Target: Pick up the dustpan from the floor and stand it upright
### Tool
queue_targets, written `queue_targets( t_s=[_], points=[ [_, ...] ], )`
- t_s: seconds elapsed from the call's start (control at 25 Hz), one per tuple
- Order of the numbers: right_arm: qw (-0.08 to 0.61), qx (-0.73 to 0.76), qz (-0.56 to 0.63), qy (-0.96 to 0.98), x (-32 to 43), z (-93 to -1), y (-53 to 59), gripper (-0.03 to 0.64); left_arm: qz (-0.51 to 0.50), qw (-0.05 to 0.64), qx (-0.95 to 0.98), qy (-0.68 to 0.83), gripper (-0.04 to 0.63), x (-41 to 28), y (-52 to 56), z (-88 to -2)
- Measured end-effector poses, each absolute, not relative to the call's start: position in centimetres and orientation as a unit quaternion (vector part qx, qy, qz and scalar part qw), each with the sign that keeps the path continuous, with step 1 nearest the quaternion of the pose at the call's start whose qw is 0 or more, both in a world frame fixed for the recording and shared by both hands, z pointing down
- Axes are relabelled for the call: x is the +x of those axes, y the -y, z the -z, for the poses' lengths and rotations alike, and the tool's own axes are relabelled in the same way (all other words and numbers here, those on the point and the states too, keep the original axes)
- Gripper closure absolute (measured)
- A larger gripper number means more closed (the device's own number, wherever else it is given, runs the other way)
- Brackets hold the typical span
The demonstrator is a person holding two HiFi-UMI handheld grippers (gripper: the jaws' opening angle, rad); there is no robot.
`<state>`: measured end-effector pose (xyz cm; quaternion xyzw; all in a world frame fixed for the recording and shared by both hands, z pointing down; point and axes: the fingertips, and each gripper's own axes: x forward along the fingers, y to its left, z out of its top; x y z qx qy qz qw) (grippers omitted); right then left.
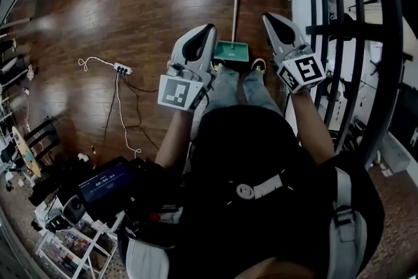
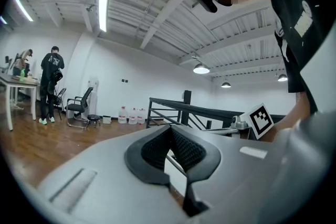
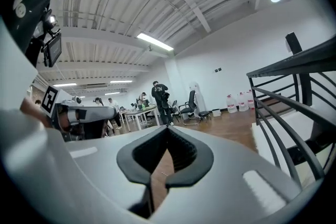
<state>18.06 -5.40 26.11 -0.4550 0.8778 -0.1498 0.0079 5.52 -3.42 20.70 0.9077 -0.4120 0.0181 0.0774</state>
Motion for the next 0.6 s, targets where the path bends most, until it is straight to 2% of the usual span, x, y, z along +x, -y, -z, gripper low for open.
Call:
queue_targets(
  t_s=[0.32,0.52,0.6],
  points=[
    [-0.114,-0.505,0.185,-0.835,11.8,-38.9,20.1,0.614,-0.046,0.118,0.893,0.432,0.578,-4.3,14.5,-35.5],
    [-0.154,-0.508,0.206,-0.822,8.7,-46.9,26.1,0.614,-0.078,0.087,0.893,0.435,0.577,-6.0,19.1,-41.0],
    [-0.173,-0.503,0.227,-0.816,9.0,-50.7,28.2,0.614,-0.098,0.117,0.890,0.429,0.577,-5.0,20.9,-43.6]
  ],
)
